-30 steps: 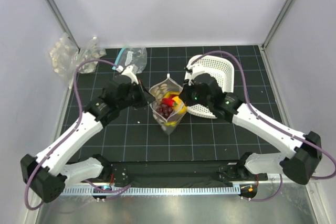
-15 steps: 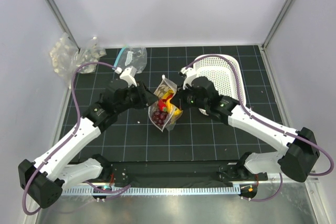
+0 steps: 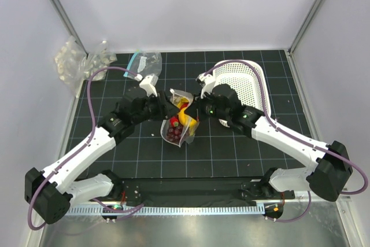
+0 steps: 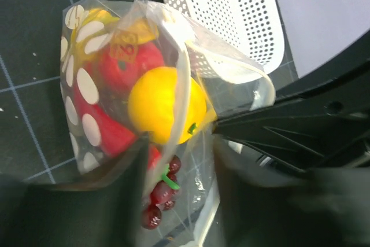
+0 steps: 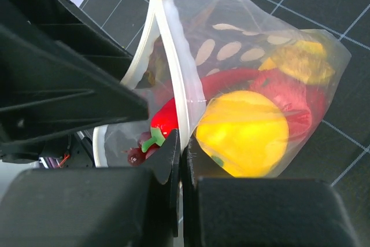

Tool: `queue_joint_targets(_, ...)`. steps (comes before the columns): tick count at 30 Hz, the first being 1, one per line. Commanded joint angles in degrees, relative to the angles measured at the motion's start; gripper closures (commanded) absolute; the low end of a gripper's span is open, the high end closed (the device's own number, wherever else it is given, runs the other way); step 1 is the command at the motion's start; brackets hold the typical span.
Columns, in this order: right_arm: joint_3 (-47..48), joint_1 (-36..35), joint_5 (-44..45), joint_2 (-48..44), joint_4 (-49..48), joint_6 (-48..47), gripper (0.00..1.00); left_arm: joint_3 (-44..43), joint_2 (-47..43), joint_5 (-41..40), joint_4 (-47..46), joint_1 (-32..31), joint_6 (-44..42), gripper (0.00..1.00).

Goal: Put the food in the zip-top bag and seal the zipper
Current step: Adjust the zipper food storage bag at the center of the board.

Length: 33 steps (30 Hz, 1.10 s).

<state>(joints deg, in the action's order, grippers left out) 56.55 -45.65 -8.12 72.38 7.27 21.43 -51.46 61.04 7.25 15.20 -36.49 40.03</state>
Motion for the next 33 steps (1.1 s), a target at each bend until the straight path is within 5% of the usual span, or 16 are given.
queue_joint_targets(1,0.84,-0.23,-1.81,-1.10,-3.84,0.45,0.99,-0.48,0.31,-2.32,-2.72,-0.25,-1.53,0.61)
queue_joint_targets(3,0.75,-0.23,-2.78,-1.10,-4.01,0.19,0.99,-0.74,0.92,-3.03,-2.46,-0.25,-1.80,0.80)
queue_joint_targets(7,0.49,-0.32,-6.81,-0.93,-4.98,-0.25,0.99,-1.18,1.54,-2.94,-1.93,-0.25,-1.36,0.91)
queue_joint_targets(9,0.75,-0.49,-9.44,-0.58,-5.07,-1.03,0.91,-1.18,1.28,-3.20,-1.84,-0.25,-1.18,0.95)
queue_joint_targets(11,1.36,-0.67,-9.11,-0.40,-3.58,-1.83,0.67,-1.10,1.02,-3.90,-1.75,-0.25,-1.01,1.00)
queue_joint_targets(16,2.59,-0.85,-1.29,-1.45,2.91,-3.06,0.59,-0.74,0.40,-8.37,-1.23,0.19,-0.48,1.00)
queue_joint_targets(22,1.02,-0.76,-2.86,-4.78,-0.22,-4.29,0.43,-0.74,1.01,-7.60,-1.14,0.81,-1.62,1.00)
queue_joint_targets(28,0.22,-0.76,-7.61,-4.97,-1.03,-5.43,0.47,-0.57,0.05,-7.68,-1.58,0.81,-2.32,1.00)
queue_joint_targets(33,-1.00,-0.67,-5.86,-6.80,-2.25,-7.45,0.39,0.66,-1.97,-10.39,-2.37,0.72,-3.38,1.00)
